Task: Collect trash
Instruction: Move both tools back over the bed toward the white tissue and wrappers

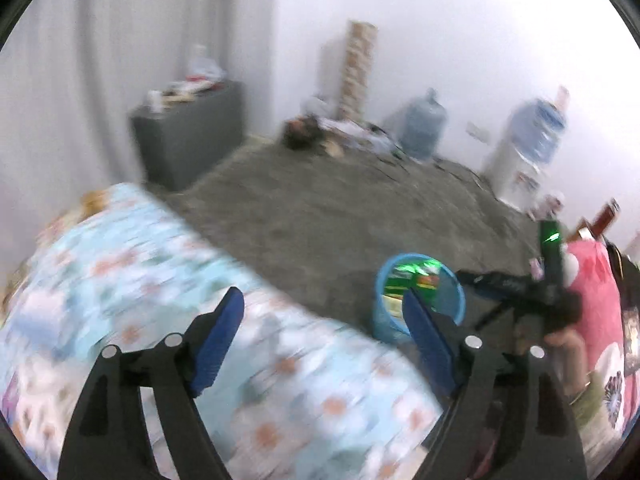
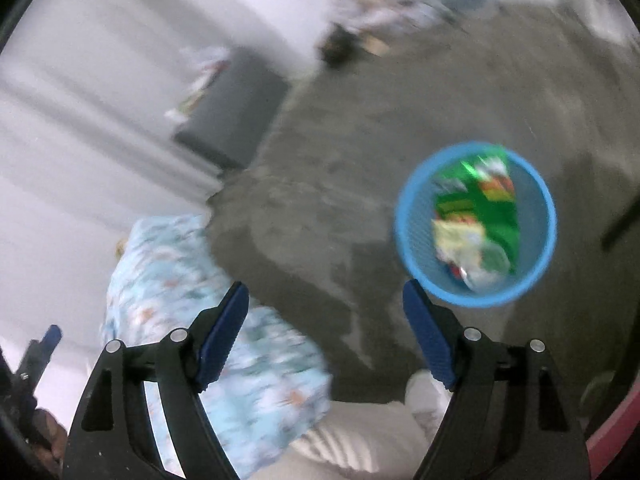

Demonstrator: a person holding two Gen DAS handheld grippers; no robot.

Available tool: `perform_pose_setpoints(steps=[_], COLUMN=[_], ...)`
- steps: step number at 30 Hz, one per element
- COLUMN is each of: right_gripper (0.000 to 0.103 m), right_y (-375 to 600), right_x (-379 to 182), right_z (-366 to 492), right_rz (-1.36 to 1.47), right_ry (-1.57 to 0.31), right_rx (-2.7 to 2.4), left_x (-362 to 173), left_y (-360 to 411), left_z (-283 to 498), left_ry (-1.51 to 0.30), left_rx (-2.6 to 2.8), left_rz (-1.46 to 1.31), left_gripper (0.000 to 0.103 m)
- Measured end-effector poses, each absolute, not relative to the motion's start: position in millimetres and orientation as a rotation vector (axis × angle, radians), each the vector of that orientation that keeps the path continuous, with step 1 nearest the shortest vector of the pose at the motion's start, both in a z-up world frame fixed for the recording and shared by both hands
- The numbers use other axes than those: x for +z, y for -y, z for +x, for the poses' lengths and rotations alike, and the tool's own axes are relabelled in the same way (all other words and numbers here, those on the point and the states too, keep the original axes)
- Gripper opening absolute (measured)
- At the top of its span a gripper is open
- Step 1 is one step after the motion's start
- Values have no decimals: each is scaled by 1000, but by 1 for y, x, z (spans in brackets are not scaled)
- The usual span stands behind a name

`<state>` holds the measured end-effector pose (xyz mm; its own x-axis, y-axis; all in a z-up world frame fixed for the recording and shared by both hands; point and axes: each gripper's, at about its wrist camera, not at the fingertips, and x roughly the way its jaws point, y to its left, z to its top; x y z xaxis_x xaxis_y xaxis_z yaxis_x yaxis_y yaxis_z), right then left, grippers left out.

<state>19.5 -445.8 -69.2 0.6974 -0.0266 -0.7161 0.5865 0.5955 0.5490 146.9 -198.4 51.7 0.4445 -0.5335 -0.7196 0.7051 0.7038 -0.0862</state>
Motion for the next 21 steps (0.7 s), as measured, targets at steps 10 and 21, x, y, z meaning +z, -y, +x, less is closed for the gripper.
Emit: perform_pose_setpoints(steps=[10,21], right_gripper=[77,77], right_y=[349,220], right_x=[-30,-19], right_z=[88,151], right_rz=[712,611], right_ry=[-809,-927], right_rx=[-91,200], left_x=[61,61], left_y=[7,-106], left_z=[108,89], left_ry=[-715,-622], left_rx=[-436,-257], left_rz=[-28,-202], left_gripper=[84,84])
